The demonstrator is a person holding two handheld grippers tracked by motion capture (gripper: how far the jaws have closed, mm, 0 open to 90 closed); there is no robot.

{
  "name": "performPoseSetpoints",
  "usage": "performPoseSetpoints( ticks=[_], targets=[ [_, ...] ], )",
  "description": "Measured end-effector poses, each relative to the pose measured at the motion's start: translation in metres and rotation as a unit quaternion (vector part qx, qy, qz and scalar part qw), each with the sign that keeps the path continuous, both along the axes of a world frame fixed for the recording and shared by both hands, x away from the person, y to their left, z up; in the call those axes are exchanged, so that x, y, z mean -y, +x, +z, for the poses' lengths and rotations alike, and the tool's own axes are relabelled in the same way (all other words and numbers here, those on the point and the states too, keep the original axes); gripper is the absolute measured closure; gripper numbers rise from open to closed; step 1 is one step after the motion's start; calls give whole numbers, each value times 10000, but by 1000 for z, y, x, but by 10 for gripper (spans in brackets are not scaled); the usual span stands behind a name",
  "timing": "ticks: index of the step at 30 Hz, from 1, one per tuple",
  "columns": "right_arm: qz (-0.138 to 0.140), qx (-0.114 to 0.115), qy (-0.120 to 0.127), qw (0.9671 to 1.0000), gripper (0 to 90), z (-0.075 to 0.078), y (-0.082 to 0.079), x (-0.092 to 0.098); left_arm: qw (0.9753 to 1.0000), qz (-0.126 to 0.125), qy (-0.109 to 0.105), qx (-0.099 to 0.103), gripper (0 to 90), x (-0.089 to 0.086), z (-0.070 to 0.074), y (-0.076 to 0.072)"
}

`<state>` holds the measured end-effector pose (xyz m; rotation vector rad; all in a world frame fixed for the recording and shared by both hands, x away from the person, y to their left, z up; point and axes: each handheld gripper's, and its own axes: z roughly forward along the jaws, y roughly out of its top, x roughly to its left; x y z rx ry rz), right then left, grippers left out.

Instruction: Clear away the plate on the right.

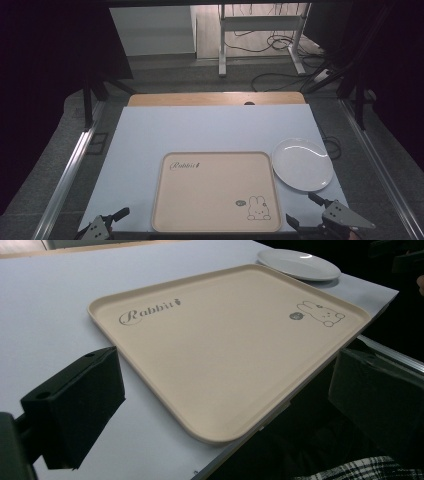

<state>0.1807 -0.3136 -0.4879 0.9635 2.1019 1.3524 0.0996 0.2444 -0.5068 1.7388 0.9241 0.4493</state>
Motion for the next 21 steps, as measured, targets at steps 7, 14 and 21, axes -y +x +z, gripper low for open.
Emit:
performPoseSetpoints(
  ticks=[7, 14, 21],
  targets=[
    [-42, 7, 24, 10000, 8, 0, 3, 0, 10000, -1, -1, 1, 8, 0, 0, 0],
    [-140, -5, 52, 9999, 8, 0, 7, 3, 10000, -3, -1, 1, 8, 0, 0, 0],
    [6, -196, 171, 9997, 8, -2, 11, 4, 10000, -5, -2, 0, 8, 0, 0, 0]
  ],
)
